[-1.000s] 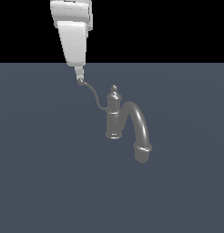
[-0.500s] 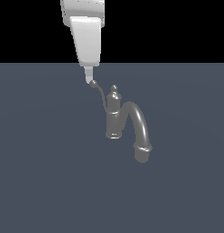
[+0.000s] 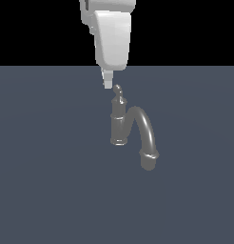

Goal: Turn on the faucet by rotating a designated handle.

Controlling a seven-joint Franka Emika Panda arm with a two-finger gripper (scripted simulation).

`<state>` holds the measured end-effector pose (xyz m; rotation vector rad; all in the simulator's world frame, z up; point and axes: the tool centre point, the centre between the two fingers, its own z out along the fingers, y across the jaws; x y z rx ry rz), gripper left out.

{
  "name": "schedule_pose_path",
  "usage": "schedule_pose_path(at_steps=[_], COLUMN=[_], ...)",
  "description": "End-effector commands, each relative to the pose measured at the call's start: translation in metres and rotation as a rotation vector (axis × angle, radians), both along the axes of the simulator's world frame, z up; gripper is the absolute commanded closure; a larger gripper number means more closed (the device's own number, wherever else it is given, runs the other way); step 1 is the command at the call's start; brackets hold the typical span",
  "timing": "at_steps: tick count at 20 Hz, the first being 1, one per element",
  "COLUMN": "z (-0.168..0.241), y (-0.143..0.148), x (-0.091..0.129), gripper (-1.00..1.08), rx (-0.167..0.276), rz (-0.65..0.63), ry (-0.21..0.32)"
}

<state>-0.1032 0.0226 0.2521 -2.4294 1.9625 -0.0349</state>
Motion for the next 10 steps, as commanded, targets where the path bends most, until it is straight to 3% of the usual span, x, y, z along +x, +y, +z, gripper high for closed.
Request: schedule_pose_path(at_steps=[1,10], z=[0.001,-0.004], y=[0.0,-0.05], x=[0.001,0.006], gripper=[1.08,1.08], rx=[0.004,0.002], rz=[-0.001,-0.007], ry=[-0.003,0.012])
